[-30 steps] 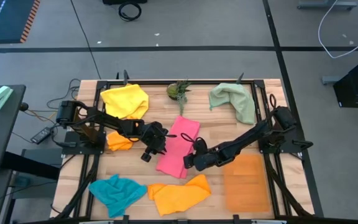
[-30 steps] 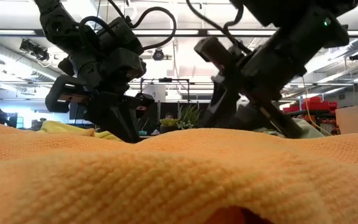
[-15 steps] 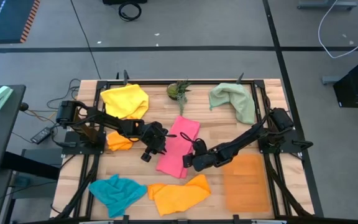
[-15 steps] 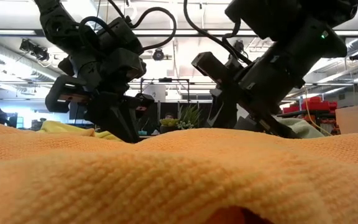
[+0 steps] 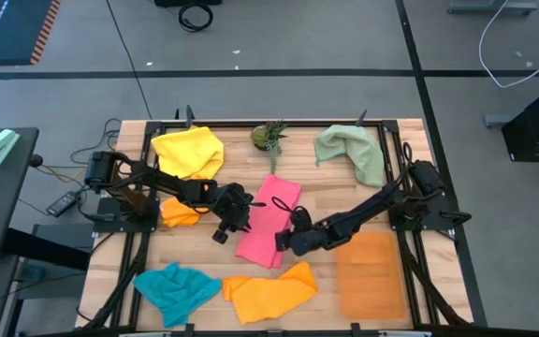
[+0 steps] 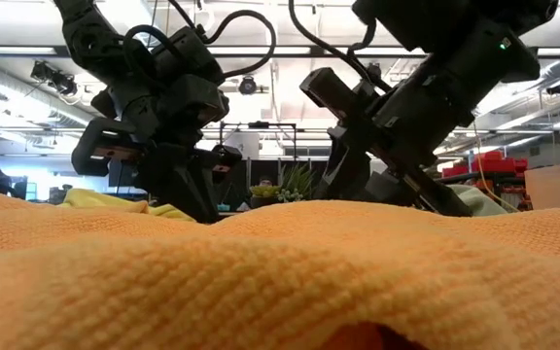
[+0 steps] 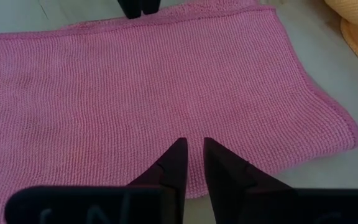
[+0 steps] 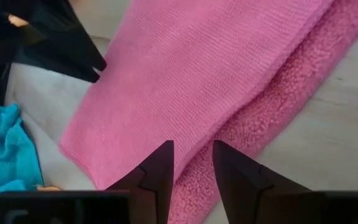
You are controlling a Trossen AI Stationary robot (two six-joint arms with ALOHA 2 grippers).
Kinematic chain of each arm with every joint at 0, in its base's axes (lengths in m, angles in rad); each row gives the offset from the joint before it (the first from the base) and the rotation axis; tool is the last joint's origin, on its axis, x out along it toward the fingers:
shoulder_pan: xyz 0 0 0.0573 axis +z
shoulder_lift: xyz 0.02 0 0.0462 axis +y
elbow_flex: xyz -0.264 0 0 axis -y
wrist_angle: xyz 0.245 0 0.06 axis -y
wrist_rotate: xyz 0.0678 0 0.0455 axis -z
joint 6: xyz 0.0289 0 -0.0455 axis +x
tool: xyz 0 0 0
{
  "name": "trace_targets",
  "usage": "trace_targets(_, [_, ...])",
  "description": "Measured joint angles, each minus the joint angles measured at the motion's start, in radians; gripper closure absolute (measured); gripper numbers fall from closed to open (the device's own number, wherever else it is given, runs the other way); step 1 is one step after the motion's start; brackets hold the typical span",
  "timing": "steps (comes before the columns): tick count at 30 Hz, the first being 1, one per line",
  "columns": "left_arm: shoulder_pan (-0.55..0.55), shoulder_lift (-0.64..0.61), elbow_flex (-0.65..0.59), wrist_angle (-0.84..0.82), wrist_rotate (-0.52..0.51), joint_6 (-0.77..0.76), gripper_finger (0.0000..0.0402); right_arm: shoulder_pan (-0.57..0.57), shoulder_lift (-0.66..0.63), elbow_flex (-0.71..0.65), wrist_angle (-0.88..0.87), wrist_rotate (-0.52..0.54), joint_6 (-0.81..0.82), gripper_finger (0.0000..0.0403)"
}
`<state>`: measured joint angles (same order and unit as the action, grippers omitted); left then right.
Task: Fold microfiber towels
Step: Fold the pink microfiber towel
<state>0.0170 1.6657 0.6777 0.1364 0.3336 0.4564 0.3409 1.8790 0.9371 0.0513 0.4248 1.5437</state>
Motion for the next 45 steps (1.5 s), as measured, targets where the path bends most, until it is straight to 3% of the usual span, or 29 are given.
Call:
trace_targets(13, [0.0,0.0,0.0,-0.005,0.0,0.001,0.0348,-0.033,0.03,0.002,0.013,-0.018,-0.024,0.0287])
trace_targets(26, [0.0,0.0,0.0,-0.006,0.0,0.001,0.0348,-0.038,0.029,0.001,0.009,-0.007,-0.078,0.0396])
trace_targets(45, [0.0,0.0,0.0,-0.007,0.0,0.002,0.0353,-0.038,-0.095,0.001,-0.108,-0.048,-0.116,0.0401])
